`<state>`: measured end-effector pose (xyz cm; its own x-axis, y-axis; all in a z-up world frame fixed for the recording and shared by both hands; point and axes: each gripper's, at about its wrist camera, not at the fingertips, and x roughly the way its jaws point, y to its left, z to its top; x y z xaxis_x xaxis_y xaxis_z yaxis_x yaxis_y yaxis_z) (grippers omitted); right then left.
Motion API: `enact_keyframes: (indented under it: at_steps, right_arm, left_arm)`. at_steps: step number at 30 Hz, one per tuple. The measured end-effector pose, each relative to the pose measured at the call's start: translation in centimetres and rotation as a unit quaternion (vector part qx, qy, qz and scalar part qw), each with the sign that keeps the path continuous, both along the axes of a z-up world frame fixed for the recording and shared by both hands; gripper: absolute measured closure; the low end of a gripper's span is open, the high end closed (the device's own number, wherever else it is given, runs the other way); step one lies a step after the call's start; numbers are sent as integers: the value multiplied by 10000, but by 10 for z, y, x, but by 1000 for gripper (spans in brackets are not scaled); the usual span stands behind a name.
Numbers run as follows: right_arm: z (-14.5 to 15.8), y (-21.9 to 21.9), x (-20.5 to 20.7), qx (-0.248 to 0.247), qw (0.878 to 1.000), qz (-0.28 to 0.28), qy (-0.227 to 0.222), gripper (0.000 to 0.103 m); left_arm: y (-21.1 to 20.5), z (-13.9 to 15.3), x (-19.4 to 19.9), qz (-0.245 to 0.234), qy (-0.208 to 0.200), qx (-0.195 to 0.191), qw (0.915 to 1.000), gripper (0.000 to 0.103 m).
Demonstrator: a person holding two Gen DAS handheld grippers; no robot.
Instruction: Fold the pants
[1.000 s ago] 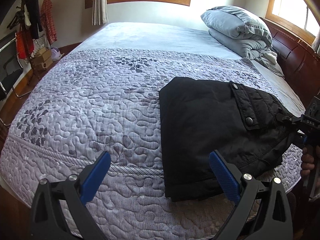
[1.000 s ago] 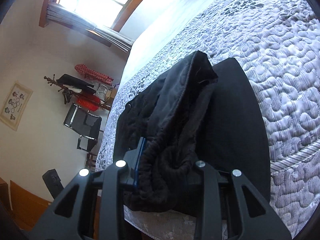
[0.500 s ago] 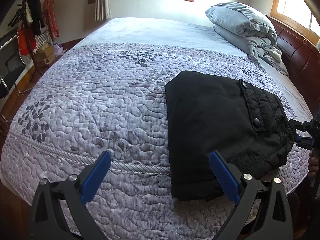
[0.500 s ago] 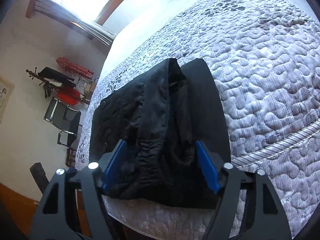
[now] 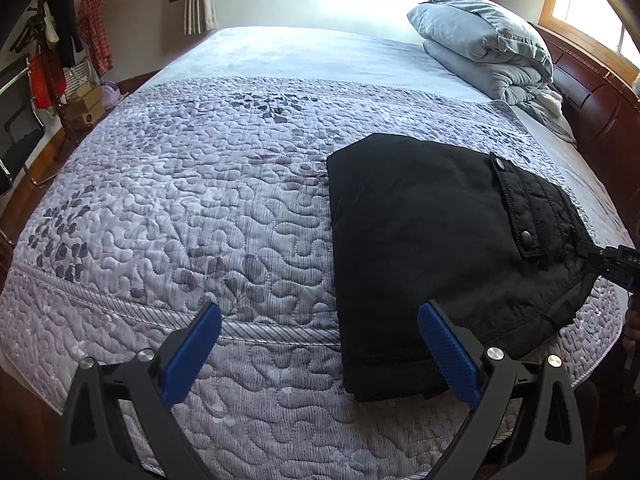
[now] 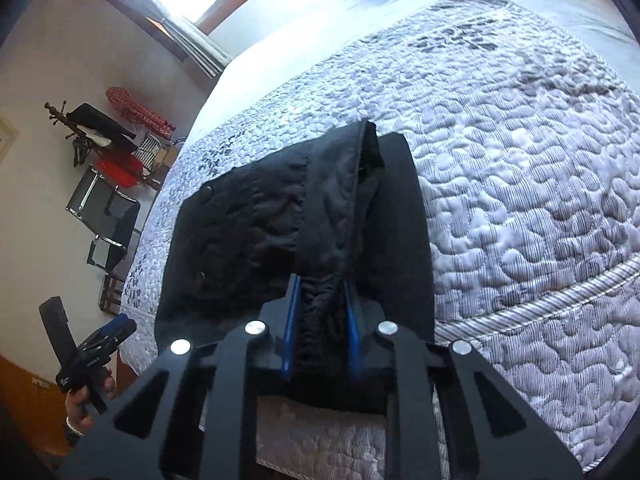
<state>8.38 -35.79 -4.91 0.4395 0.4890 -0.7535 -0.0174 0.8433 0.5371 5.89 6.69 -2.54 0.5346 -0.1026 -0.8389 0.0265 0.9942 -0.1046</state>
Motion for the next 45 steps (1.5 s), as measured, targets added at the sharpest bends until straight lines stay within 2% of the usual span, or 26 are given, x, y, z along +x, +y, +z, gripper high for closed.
enact_keyframes:
  at_steps: [3, 6, 9, 12, 15, 20, 22, 23, 27, 33, 38, 40, 43, 44, 45]
  right_arm:
    - [-11, 0, 0, 6, 10000, -59, 77, 83]
    - [-17, 6, 0, -224, 9997, -8, 60, 81]
    - [-18, 5, 0, -232, 9997, -36, 32, 72]
    - [-9, 4, -5, -118, 9999, -85, -24, 53]
    - [1, -1, -13, -111, 9998, -99, -101, 51]
    - [6, 4, -20, -315, 9995, -47, -91, 51]
    - [7, 7, -19, -474, 9987, -48, -152, 72]
    - [6, 7, -19, -606, 9980, -42, -158, 78]
    - [3, 4, -22, -612, 9979, 37, -185, 87]
    - [-2, 2, -23, -580, 9983, -12, -89, 87]
    - [-5, 3, -24, -687, 9976, 26, -84, 86]
    - [-5, 3, -25, -684, 9976, -2, -66, 87]
    - [-4, 2, -26, -639, 9979, -1, -83, 86]
    - [-3, 2, -26, -622, 9980, 5, -104, 85]
    - [0, 0, -27, -545, 9984, -48, -143, 77]
  left_arm:
    - [-2, 3, -2, -20, -35, -35, 10000, 4]
    - [-4, 12, -3, -49, -155, 9, 9999, 4]
    - [-6, 19, -4, -52, -253, 68, 9996, 4]
    - [-8, 26, -4, -87, -329, 50, 9994, 4]
    - [-12, 33, -6, -112, -402, 72, 9991, 4]
    - [-23, 41, -6, -224, -472, 26, 9986, 4]
    - [-29, 43, -7, -277, -498, 15, 9984, 4]
    - [-30, 44, -7, -296, -509, 20, 9983, 4]
    - [-38, 47, -8, -389, -544, 53, 9977, 4]
    - [-25, 34, 0, -345, -317, 71, 9989, 4]
    - [12, 17, 6, 82, 99, -319, 9994, 4]
    - [17, 12, 6, 104, 220, -502, 9984, 4]
    - [14, 5, 6, 7, 331, -558, 9979, 4]
    - [10, 3, 6, -103, 353, -590, 9976, 4]
    - [7, 3, 5, -184, 360, -634, 9972, 4]
